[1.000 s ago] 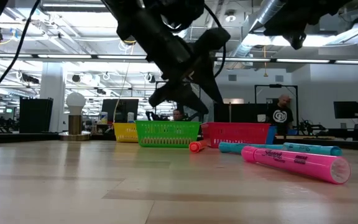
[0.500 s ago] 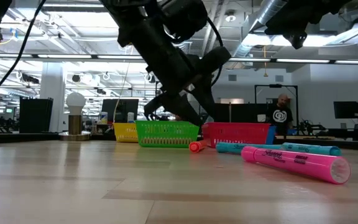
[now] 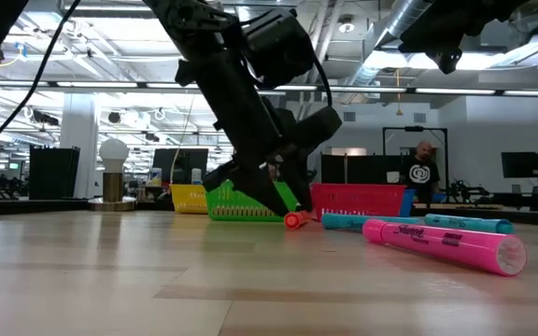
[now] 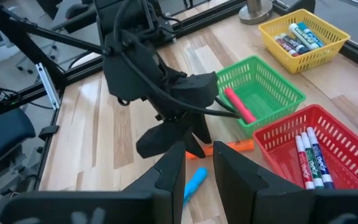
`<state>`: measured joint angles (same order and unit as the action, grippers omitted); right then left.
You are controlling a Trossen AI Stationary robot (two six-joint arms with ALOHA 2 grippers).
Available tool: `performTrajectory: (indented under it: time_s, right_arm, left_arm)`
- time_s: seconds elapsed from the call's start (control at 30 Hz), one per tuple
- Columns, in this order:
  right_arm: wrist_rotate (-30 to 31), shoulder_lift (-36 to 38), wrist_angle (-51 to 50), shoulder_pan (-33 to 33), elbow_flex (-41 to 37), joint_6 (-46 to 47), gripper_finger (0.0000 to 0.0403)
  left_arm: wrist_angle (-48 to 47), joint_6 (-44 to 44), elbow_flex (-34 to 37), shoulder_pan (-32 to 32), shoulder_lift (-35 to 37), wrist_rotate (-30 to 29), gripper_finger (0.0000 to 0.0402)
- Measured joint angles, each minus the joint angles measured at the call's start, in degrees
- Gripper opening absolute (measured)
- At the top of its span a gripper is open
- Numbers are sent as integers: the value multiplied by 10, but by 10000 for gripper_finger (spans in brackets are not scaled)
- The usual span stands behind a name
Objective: Pick & Place Markers
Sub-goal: Put the large orange highlighter pen into the green bin
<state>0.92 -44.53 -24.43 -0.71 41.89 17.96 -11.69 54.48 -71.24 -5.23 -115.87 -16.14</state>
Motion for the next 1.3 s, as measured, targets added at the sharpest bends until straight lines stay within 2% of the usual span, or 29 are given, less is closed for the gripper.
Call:
performTrajectory:
  time_s: [0.37, 0.77, 0.87, 1.03, 1.3]
  right_arm:
    - [-1, 0, 0, 0, 0, 0, 72]
    - [0, 0, 5, 0, 0, 0, 72]
    - [0, 0, 6, 0, 0, 0, 72]
    - [0, 0, 7, 0, 0, 0, 72]
    - [0, 0, 5, 0, 0, 0, 72]
  left_arm:
    - [-16, 0, 0, 1, -9, 3, 151]
    - [-17, 31, -2, 1, -30, 61, 82]
    - [-22, 32, -1, 0, -21, 71, 61]
    - [-45, 30, 3, -2, 4, 84, 60]
    - [-64, -12, 3, -4, 108, 86, 62]
